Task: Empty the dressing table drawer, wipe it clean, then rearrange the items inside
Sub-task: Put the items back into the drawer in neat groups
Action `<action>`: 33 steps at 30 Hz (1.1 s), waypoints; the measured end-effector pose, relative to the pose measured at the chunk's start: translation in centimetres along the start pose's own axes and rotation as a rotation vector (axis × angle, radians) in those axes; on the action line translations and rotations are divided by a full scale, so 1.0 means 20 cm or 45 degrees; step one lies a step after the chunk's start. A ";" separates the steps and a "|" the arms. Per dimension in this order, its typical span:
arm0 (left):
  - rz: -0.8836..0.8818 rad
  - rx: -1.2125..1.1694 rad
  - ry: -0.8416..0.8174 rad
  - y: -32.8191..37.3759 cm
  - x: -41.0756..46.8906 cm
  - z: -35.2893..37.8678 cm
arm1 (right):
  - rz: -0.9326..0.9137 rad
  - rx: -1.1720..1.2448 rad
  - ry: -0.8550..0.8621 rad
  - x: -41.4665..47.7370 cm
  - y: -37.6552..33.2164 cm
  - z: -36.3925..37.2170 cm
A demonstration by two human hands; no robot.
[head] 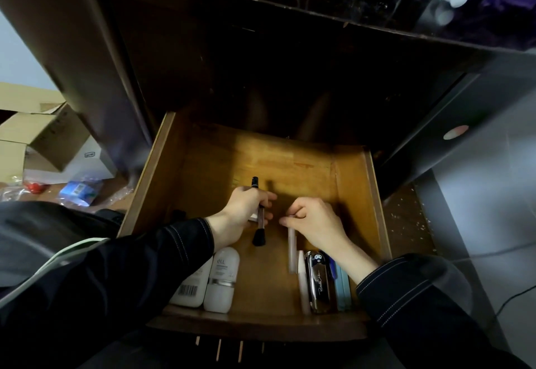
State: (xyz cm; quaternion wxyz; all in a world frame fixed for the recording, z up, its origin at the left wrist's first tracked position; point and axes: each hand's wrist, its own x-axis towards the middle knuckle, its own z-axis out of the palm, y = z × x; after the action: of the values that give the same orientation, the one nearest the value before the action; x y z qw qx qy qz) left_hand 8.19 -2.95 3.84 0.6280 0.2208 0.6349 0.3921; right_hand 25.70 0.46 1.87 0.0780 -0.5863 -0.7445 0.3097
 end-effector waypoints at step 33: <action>0.204 0.208 -0.517 0.01 -0.04 0.04 | -0.024 0.761 0.025 -0.01 -0.05 -0.17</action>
State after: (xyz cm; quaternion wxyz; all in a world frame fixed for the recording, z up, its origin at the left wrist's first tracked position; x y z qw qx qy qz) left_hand 8.98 -3.15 4.58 0.6898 0.3951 0.5055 0.3356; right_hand 26.68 1.39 5.22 0.2573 -0.5332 -0.6249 0.5089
